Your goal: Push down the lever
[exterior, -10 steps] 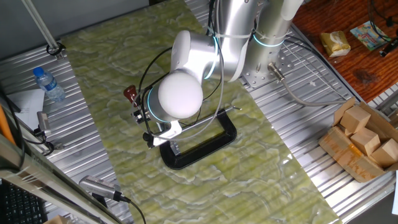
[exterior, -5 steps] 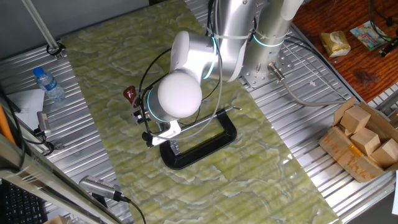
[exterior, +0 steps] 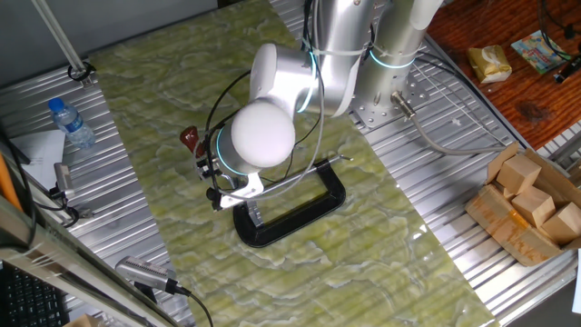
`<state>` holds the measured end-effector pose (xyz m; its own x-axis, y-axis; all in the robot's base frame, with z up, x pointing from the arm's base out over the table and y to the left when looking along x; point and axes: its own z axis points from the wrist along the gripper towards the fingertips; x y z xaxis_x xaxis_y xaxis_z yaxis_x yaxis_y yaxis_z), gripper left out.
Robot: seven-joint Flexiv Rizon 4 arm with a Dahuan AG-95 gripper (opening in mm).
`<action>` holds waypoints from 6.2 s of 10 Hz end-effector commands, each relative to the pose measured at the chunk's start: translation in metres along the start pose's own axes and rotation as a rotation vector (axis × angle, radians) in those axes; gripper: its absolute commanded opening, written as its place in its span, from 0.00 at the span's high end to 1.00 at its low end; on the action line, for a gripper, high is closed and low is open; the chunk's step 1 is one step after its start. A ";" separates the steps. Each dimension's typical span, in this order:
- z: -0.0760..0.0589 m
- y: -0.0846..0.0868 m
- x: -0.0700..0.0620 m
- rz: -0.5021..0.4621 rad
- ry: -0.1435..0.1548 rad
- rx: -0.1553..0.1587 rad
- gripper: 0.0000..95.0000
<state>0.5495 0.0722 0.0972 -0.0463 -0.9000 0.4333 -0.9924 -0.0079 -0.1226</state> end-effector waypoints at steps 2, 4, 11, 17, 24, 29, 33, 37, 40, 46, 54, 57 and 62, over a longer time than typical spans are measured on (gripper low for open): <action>0.000 -0.001 -0.002 0.080 -0.025 -0.082 1.00; 0.000 -0.001 -0.002 0.229 -0.050 -0.180 1.00; 0.000 -0.001 -0.002 0.543 -0.119 -0.255 1.00; 0.000 -0.001 -0.002 0.580 -0.145 -0.244 1.00; 0.005 -0.003 -0.006 0.652 -0.161 -0.257 1.00; 0.013 -0.003 -0.011 0.662 -0.174 -0.248 1.00; 0.016 -0.003 -0.015 0.673 -0.187 -0.241 1.00; 0.021 0.002 -0.016 0.675 -0.197 -0.224 1.00; 0.023 0.001 -0.020 0.683 -0.206 -0.219 1.00; 0.029 0.005 -0.026 0.689 -0.227 -0.209 1.00; 0.031 0.004 -0.030 0.694 -0.238 -0.207 1.00; 0.031 0.004 -0.030 0.682 -0.237 -0.208 1.00; -0.017 -0.001 -0.011 0.775 -0.261 -0.320 1.00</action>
<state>0.5519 0.0885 0.1013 -0.6674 -0.7305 0.1446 -0.7435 0.6646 -0.0740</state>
